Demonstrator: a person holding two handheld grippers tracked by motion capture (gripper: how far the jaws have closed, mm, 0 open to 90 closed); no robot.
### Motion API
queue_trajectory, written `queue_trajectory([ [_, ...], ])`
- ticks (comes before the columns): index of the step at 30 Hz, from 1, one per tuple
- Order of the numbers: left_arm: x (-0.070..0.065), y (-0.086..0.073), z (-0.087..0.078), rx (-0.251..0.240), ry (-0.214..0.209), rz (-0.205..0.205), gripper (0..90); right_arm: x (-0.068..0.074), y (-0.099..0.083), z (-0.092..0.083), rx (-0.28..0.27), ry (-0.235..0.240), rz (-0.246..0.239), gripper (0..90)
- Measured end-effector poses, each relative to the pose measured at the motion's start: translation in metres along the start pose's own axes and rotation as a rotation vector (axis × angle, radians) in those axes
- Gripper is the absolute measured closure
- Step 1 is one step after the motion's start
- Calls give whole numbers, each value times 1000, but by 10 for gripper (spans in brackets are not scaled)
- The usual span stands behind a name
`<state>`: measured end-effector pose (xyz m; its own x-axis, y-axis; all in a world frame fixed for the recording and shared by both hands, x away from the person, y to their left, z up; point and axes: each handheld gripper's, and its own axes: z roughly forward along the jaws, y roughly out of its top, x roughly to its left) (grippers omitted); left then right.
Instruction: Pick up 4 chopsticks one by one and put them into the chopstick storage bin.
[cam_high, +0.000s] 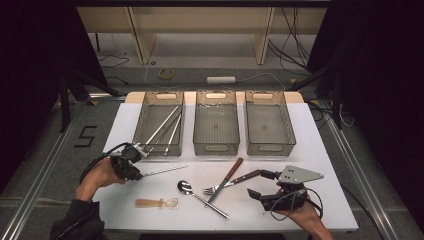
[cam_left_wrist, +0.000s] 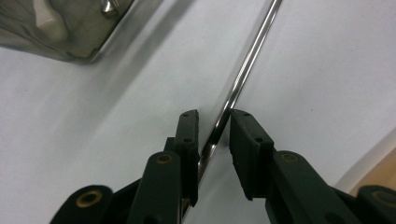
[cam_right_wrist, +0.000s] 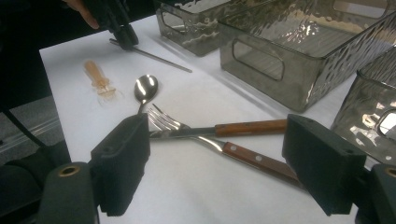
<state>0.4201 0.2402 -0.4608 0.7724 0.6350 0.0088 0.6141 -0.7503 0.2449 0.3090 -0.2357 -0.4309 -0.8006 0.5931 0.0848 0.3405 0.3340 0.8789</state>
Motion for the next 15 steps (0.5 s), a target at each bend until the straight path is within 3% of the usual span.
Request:
queue_trajectory([
  [6, -2, 1, 2, 12, -11, 16, 739, 0, 0, 0, 2, 0, -1, 244],
  [15, -3, 0, 2, 7, -21, 79, 797, -1, 0, 1, 2, 3, 5, 244],
])
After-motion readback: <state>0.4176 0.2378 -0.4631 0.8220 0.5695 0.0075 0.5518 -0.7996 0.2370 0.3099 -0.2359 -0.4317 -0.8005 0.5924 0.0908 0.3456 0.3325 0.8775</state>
